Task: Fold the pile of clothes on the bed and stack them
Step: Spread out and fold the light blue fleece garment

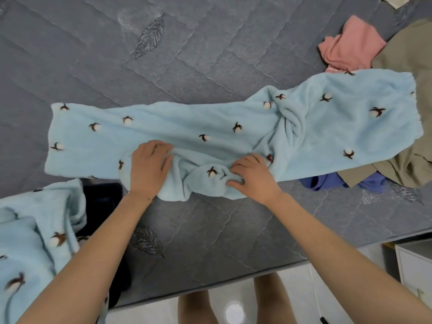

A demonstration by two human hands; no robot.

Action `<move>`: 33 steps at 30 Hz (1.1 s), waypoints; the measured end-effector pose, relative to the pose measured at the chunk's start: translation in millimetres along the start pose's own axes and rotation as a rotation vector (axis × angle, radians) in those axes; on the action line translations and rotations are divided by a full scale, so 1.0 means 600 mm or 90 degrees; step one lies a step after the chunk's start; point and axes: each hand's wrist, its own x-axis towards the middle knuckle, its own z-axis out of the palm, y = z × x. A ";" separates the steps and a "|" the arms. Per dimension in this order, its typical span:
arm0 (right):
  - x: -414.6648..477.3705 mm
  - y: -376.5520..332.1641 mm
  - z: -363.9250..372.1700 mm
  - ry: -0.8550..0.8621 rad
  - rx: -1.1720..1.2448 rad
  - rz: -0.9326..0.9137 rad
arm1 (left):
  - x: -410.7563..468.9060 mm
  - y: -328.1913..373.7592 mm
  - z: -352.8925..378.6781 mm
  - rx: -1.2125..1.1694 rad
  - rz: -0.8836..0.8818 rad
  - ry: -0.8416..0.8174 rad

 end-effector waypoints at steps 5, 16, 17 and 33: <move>0.026 -0.022 -0.008 0.057 0.059 0.102 | -0.024 0.048 0.015 -0.058 0.113 -0.085; 0.044 -0.023 -0.050 0.022 0.091 0.123 | 0.005 0.087 0.009 -0.291 -0.078 -0.059; 0.042 -0.019 -0.056 0.018 0.085 0.114 | 0.009 0.085 -0.003 -0.316 -0.097 -0.042; 0.111 0.045 -0.088 0.086 0.040 0.128 | 0.063 0.008 -0.029 -0.129 -0.158 -0.015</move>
